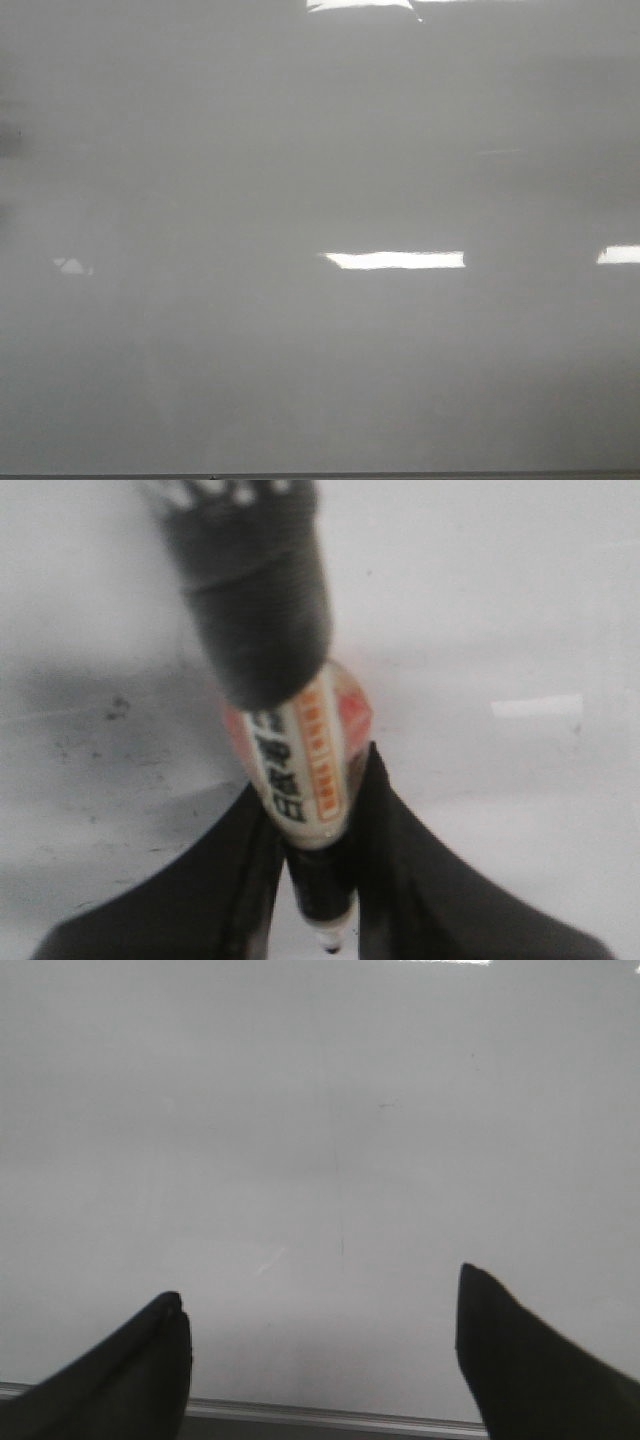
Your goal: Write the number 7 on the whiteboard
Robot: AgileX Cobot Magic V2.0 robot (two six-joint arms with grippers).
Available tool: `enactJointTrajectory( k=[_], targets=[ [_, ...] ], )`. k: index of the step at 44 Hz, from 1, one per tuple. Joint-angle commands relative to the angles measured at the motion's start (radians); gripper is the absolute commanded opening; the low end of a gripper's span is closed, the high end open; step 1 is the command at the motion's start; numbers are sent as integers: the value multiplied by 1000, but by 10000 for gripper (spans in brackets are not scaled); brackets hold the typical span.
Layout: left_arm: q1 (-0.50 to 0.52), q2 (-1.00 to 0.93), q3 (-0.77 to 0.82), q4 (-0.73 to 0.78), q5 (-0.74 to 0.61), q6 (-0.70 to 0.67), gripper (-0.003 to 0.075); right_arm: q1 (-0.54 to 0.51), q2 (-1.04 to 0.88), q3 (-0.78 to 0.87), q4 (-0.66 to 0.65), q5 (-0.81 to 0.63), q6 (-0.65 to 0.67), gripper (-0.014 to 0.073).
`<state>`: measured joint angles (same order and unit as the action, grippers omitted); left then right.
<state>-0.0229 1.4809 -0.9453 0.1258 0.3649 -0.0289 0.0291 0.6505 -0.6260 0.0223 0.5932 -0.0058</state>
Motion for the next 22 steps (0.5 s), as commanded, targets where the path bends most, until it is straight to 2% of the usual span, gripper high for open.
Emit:
enactJointTrajectory(
  k=[1, 9, 13, 22],
  targets=[
    [-7, -27, -34, 1, -28, -3, 69, 2, 3, -36, -13, -64, -9, 571],
    [-12, -80, -63, -2, 129, -3, -17, 2, 3, -42, -10, -57, -9, 571],
    [-35, -116, -95, -2, 238, -3, -20, 2, 3, -71, 2, -16, -9, 571],
    [-190, -183, -156, -9, 503, 125, -20, 2, 45, -168, 30, 160, -9, 571]
  ],
)
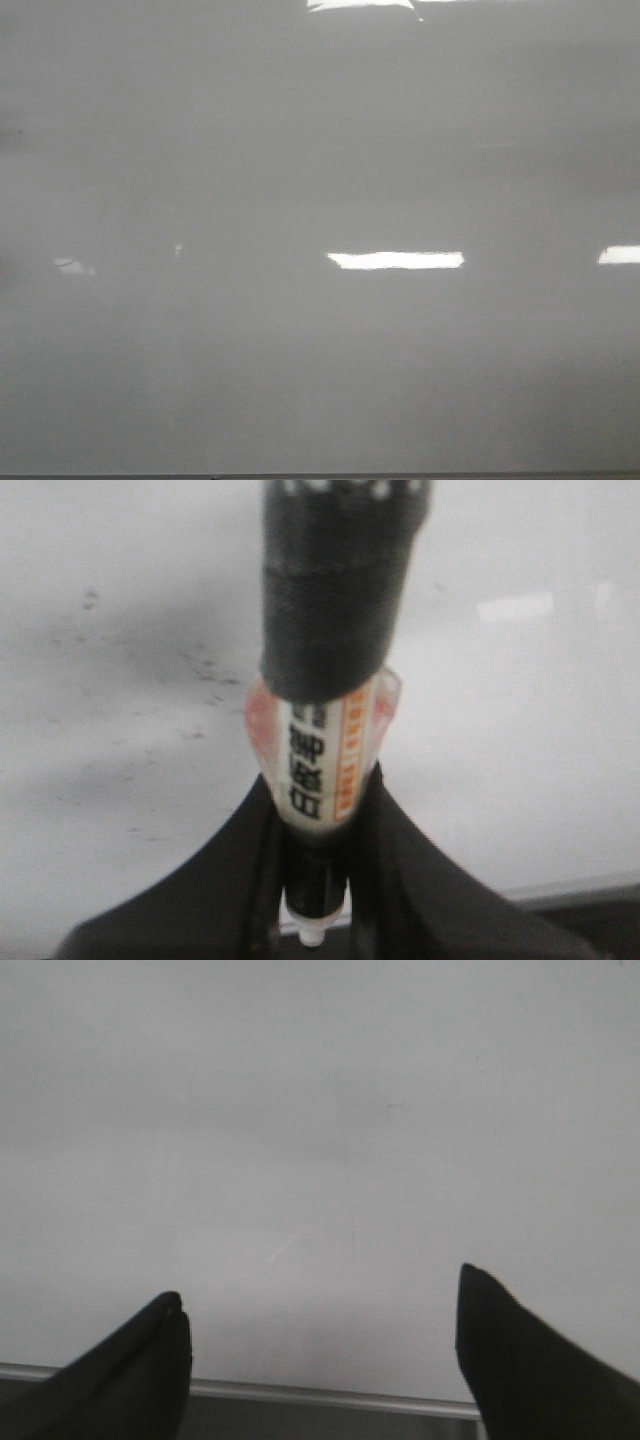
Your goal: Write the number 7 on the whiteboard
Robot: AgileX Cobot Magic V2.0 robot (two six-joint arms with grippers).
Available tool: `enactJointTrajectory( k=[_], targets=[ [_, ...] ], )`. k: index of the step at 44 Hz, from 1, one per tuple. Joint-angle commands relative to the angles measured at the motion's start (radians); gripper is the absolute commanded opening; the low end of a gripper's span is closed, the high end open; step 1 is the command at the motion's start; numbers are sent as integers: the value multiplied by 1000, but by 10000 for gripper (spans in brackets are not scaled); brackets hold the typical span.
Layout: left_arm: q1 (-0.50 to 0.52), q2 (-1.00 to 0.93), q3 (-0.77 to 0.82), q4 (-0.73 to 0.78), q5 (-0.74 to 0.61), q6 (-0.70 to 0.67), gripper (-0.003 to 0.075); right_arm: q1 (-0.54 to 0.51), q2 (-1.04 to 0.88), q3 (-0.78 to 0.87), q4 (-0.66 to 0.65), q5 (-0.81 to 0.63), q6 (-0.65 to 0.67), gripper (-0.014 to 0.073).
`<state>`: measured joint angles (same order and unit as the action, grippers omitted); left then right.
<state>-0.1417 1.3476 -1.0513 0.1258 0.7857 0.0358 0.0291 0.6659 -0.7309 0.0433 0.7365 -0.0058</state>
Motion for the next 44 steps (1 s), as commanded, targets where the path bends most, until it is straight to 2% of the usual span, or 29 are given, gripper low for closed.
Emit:
enactJointTrajectory(
  k=[1, 4, 8, 15, 18, 28, 35, 40, 44],
  targets=[
    [-104, -52, -56, -14, 104, 85, -20, 2, 39, -75, 9, 44, -9, 571],
    [-173, -55, -75, -53, 159, 180, -20, 2, 76, -99, 10, 92, -9, 571],
    [-254, -50, -89, -168, 165, 331, -20, 3, 117, -120, 31, 130, -29, 571],
    [-353, -12, -123, -383, 231, 617, -20, 55, 199, -150, 170, 165, -215, 571],
    [-387, 10, -142, -425, 255, 691, -20, 94, 229, -162, 216, 172, -296, 571],
    [-543, 55, -167, -438, 225, 793, -20, 319, 317, -176, 312, 189, -592, 571],
    [-645, 89, -167, -437, 217, 814, -20, 473, 344, -176, 445, 163, -805, 571],
    [-712, 103, -167, -437, 208, 828, -20, 540, 356, -176, 516, 120, -890, 552],
    [-746, 105, -167, -437, 202, 828, -20, 577, 369, -176, 542, 102, -906, 508]
  ],
)
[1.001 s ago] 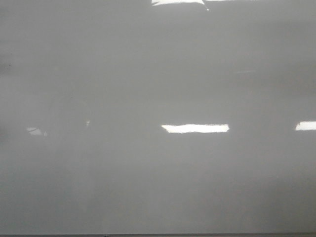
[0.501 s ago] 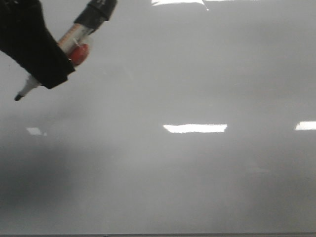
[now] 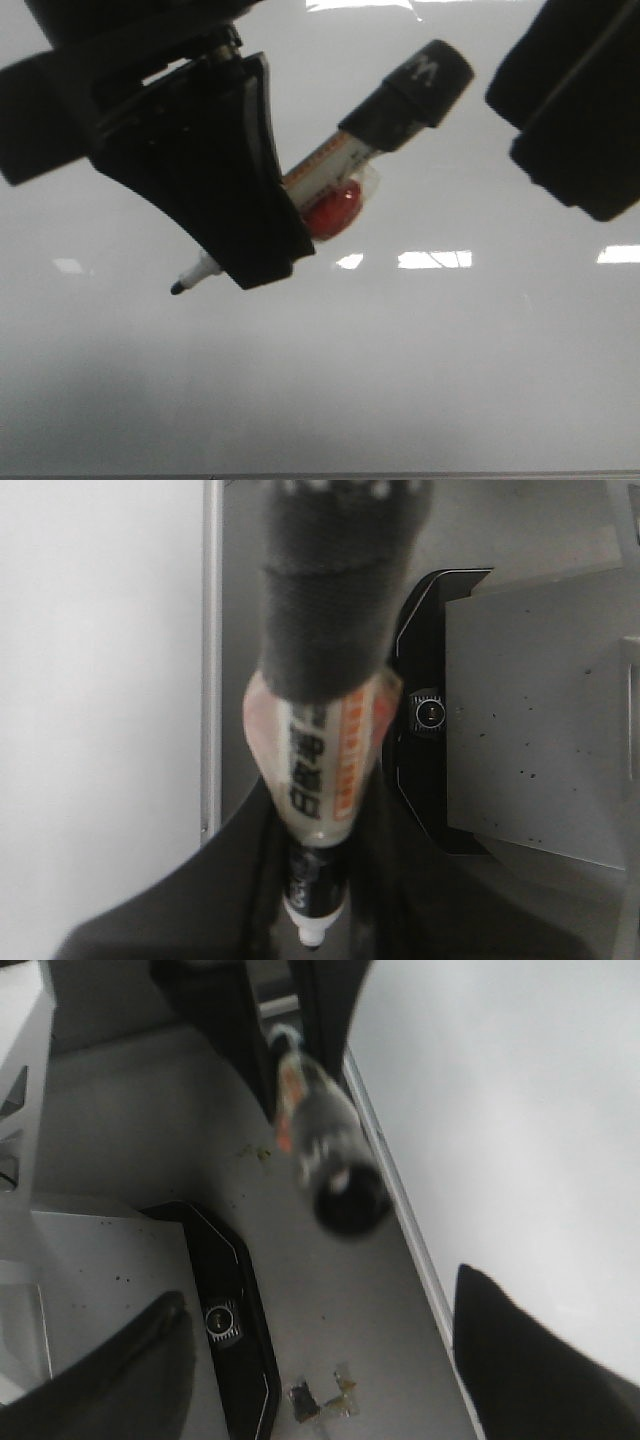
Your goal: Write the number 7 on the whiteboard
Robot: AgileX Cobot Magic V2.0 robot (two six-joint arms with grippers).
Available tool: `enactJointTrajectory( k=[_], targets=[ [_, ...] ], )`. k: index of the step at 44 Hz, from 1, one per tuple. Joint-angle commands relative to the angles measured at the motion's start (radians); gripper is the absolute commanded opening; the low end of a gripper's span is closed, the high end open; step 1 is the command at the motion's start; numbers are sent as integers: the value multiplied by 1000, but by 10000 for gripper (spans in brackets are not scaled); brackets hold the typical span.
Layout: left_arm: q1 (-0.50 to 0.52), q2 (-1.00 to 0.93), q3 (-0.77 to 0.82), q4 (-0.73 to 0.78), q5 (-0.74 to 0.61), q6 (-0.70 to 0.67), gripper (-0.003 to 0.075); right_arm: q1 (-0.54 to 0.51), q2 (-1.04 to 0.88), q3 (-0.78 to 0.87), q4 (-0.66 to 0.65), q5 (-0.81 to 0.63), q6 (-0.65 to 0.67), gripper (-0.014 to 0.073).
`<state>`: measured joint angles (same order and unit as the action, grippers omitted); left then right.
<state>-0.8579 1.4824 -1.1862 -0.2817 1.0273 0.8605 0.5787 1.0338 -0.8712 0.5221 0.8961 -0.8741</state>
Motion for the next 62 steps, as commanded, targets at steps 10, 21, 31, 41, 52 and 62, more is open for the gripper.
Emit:
enactJointTrajectory(
  k=[10, 21, 31, 41, 52, 62],
  targets=[
    [-64, -30, -32, -31, -53, 3, -20, 61, 28, -35, 97, -104, -38, 465],
    [-64, -30, -32, -33, -60, 3, -20, 61, 33, -35, 108, -96, -38, 358],
    [-64, -30, -32, -33, -63, 3, -20, 61, 33, -35, 109, -89, -38, 63],
    [-60, -30, -32, -33, -67, -7, 176, 61, 33, -35, 109, -89, -38, -71],
    [16, -107, -32, 116, -61, -211, 336, 39, 17, -35, 17, -89, 54, -67],
    [220, -294, 24, 118, -74, -309, 336, -106, -48, -79, -203, -8, 299, -67]
  ],
)
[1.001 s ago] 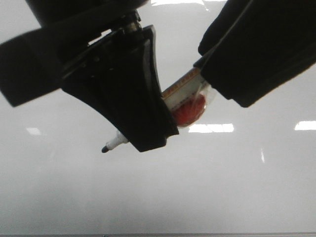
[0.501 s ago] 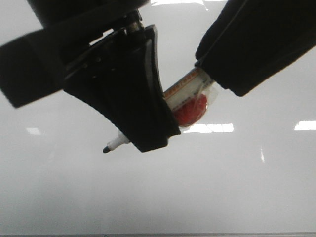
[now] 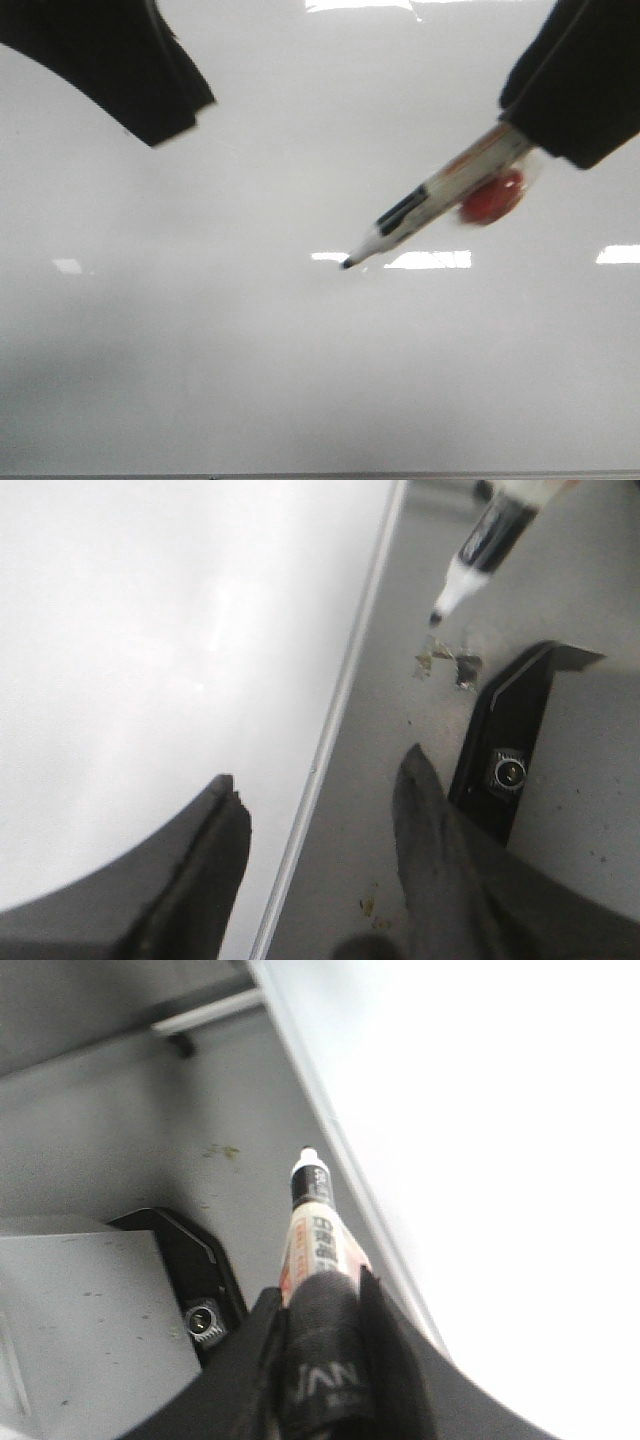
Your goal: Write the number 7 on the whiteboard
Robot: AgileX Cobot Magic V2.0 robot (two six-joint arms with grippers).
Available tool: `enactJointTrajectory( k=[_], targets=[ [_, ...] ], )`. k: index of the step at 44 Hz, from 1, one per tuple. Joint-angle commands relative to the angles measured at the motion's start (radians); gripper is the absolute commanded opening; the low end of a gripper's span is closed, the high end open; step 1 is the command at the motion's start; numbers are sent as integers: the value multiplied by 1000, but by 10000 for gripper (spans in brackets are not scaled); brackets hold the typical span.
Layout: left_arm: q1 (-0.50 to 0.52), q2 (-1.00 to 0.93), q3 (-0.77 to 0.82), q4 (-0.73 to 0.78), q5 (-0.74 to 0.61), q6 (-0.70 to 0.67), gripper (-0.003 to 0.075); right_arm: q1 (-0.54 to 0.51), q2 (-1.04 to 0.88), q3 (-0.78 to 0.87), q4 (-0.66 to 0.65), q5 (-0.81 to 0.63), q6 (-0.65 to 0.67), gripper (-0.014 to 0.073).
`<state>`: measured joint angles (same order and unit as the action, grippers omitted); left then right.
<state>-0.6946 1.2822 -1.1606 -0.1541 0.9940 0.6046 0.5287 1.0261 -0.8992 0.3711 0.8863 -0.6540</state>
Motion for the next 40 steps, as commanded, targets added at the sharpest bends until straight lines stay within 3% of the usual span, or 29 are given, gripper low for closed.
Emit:
enactJointTrajectory(
  k=[1, 7, 12, 23, 31, 40],
  targets=[
    [78, -113, 9, -9, -46, -68, 336, -77, -50, -58, -69, 13, 103, -67],
    [231, -250, 100, -9, -79, -147, 336, -252, -119, -52, -83, 42, 215, -67],
    [330, -351, 181, -22, -111, -165, 336, -333, -193, 26, -20, -71, 248, -67],
    [384, -425, 251, -76, -205, -165, 336, -257, -134, 75, 309, -367, 62, -67],
    [384, -418, 251, -84, -206, -165, 336, -186, -1, 30, 318, -486, 48, -67],
    [384, -418, 251, -84, -206, -165, 336, -179, 144, -67, 318, -542, 44, -67]
  ],
)
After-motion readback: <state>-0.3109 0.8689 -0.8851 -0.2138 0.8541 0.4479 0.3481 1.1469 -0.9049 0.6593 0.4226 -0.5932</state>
